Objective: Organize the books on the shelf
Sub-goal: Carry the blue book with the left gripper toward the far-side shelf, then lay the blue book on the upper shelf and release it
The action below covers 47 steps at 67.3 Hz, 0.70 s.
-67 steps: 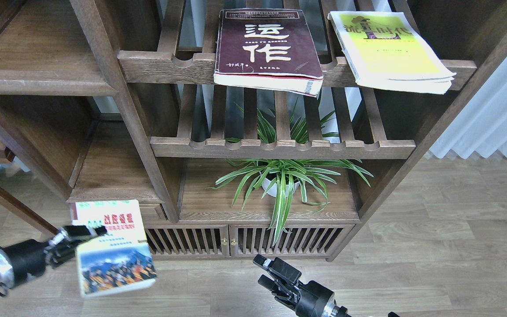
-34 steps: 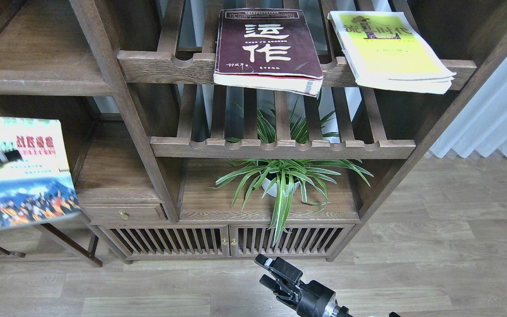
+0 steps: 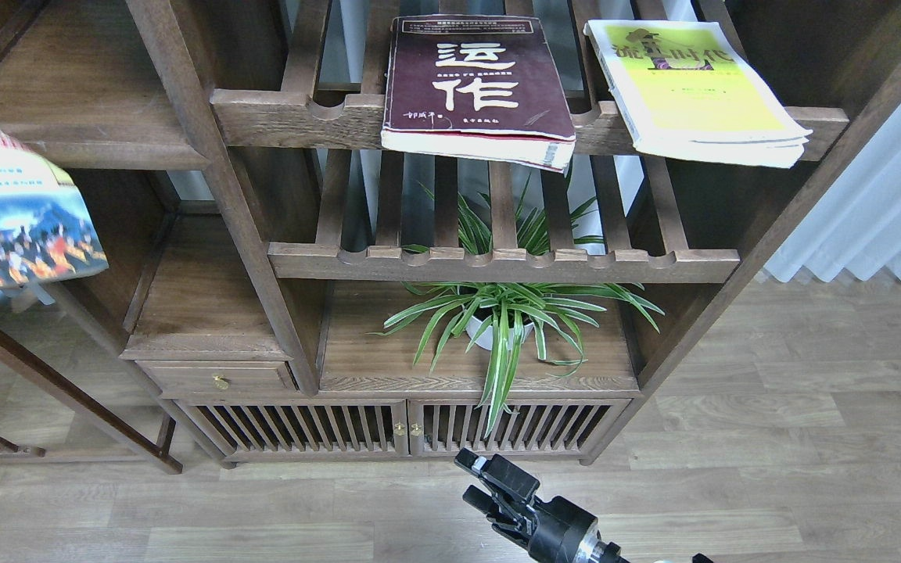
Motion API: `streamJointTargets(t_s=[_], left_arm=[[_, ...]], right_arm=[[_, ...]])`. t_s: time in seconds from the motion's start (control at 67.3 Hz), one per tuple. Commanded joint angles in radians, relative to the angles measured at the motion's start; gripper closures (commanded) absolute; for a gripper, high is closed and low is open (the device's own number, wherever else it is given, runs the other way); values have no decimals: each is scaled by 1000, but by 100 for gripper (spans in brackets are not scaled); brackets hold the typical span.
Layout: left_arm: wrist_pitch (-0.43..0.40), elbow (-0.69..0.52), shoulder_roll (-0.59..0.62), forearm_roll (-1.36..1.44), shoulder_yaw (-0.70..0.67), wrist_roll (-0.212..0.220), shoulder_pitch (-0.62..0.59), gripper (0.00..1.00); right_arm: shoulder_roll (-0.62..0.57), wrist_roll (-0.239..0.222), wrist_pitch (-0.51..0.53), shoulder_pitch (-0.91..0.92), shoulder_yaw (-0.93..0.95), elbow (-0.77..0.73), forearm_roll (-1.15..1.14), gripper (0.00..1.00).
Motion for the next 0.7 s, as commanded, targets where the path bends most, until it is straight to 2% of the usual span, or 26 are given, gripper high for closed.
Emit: streamJointTargets(t_s=[0.0, 0.401, 0.431, 0.683], left_arm=[[0, 11, 2, 0, 2, 0, -46, 96], [0, 141, -21, 16, 8, 0, -154, 96], [0, 183, -70, 32, 9, 0, -166, 96], [0, 272, -190, 80, 12, 0, -195, 96]], right_arm=[[0, 0, 0, -1, 0, 0, 0, 1], [0, 0, 0, -1, 0, -12, 0, 1], [0, 0, 0, -1, 0, -11, 0, 1], [0, 0, 0, -2, 0, -11, 0, 1]])
